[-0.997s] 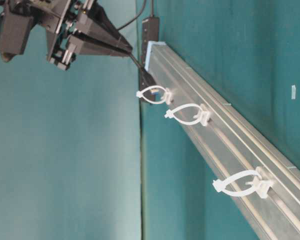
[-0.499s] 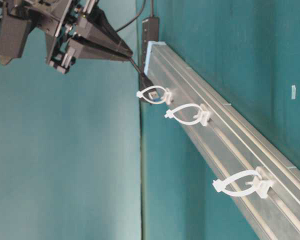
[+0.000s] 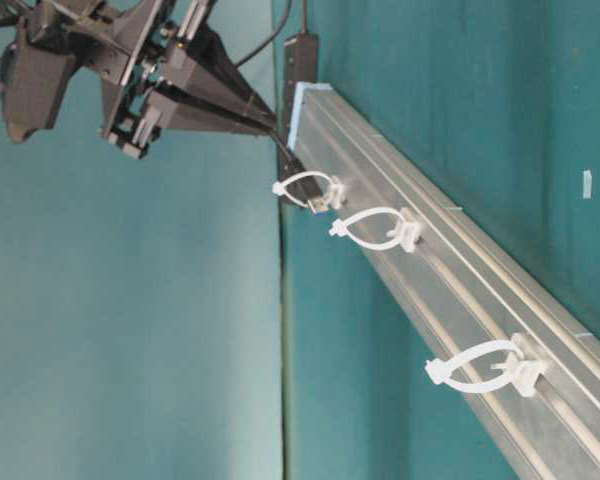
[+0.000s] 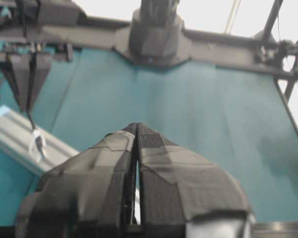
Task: Pass the USB cable through three rings with both arms.
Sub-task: 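Lower the plug with the right gripper and push it through the first white loop, then reach the left gripper to the plug beyond the first loop and grasp it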
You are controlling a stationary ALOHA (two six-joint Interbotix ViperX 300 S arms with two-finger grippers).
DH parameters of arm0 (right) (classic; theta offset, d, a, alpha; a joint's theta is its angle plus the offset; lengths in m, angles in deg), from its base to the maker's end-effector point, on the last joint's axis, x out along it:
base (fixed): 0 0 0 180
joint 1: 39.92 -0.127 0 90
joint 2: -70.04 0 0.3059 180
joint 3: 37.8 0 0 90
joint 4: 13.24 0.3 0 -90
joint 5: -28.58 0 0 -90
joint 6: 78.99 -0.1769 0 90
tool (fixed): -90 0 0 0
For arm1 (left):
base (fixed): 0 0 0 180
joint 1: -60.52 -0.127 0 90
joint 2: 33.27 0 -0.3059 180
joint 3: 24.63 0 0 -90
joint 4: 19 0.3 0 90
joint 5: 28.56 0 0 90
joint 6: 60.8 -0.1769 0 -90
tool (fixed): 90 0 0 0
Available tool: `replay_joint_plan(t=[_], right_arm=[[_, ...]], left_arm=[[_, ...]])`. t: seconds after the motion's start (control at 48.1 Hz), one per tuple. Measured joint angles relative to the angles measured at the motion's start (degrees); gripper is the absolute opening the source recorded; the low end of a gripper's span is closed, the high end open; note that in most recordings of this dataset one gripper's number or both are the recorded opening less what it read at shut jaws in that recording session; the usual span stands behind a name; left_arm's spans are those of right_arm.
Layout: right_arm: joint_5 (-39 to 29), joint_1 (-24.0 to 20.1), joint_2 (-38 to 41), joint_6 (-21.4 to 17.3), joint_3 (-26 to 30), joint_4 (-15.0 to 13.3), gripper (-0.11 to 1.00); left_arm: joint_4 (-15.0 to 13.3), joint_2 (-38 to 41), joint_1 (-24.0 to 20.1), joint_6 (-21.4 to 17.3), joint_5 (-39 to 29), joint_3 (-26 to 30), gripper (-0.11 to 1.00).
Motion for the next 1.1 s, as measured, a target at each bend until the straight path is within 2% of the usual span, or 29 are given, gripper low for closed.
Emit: replay_joint_plan(t=[0.125,0.291,0.54,0.769,1.101], right_arm=[[0.09,-0.26,-0.09,0.00,0.00,0.53,0.11],[0.18,-0.53,-0.09,0.00,0.00,2.20,0.11],[0.09,-0.70,0.62,0.18,0.09,3.34,0.11],[0.18,-0.88,1.14,0.26,0.00,3.60,0.11],[0.35,-1.41,2.02,0.26,0.79,3.60,0.11]], left_arm=[[0.00,0.97,0.00,0.44,0.79,-0.09,-0.01],[0.00,4.13,0.00,3.69,3.87,0.00,-0.01],[0.00,13.54,-0.53,5.10,11.69,-0.09,-0.01],[0.00,23.03,-5.89,10.46,12.92,2.29,-0.01],[0.00,35.24,-7.73,10.46,13.54,7.65,-0.01]])
